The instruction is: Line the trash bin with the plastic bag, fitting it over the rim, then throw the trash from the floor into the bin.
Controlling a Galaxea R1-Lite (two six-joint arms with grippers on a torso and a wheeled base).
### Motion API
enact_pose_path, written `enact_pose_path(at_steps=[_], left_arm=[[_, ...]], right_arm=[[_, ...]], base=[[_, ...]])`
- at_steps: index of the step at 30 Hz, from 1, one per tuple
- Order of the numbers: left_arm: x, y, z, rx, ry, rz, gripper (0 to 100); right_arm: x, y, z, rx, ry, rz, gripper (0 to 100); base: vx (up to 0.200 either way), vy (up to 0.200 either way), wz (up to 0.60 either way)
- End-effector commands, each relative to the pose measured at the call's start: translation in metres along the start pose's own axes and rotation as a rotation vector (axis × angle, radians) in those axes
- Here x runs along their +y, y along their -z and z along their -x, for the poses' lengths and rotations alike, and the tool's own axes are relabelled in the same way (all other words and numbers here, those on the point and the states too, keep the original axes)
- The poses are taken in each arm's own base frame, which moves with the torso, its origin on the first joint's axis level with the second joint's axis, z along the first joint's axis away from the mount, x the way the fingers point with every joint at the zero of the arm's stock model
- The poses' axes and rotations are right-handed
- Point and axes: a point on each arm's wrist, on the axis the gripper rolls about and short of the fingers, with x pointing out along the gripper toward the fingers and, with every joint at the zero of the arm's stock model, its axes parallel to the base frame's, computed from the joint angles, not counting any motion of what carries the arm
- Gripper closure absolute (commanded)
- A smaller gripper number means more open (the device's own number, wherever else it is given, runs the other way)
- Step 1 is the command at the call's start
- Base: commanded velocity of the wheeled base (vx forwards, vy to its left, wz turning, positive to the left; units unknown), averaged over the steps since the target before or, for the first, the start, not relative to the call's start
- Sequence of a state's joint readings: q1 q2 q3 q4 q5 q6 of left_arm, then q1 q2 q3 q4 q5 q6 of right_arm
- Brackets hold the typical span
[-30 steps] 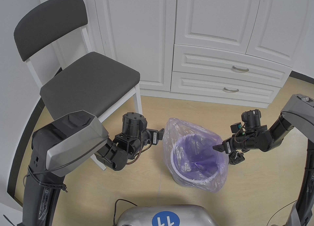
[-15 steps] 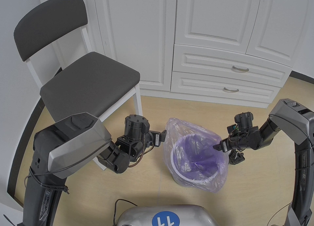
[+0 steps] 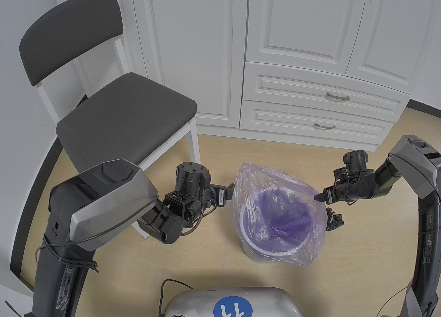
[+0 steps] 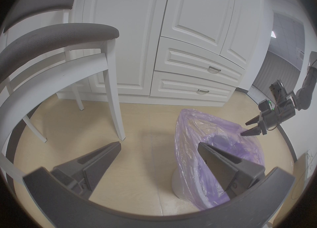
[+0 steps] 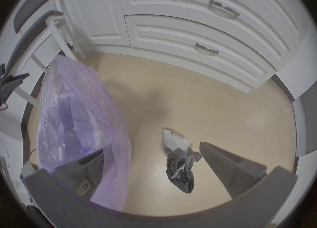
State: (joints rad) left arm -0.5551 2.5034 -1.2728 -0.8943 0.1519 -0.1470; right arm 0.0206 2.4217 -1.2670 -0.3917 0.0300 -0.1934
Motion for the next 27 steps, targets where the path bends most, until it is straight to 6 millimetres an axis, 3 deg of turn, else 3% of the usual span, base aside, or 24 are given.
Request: enact_pose_path(at_steps=[1, 3, 16, 27], left_arm=[[0.0, 0.005, -0.004, 0.006, -0.001, -0.001, 0], [0.0, 0.004, -0.004, 0.004, 0.0, 0.0, 0], [-0.002, 0.0, -0.037, -0.007, 0.005, -0.001, 0], [-0.008, 0.006, -0.06, 0.058, 0.107, -0.008, 0]], right_arm=[[-0.011, -0.001, -0.009, -0.012, 0.019, -0.025, 0], [-0.012, -0.001, -0.01, -0.011, 0.02, -0.028, 0], [-0.009, 0.027, -0.062, 0.055, 0.007, -0.053, 0], [-0.007, 0.018, -0.056, 0.071, -0.005, -0.124, 0]], base=[[0.0, 0.0, 0.0], [0.0, 0.0, 0.0], [0.0, 0.0, 0.0], [0.0, 0.0, 0.0]])
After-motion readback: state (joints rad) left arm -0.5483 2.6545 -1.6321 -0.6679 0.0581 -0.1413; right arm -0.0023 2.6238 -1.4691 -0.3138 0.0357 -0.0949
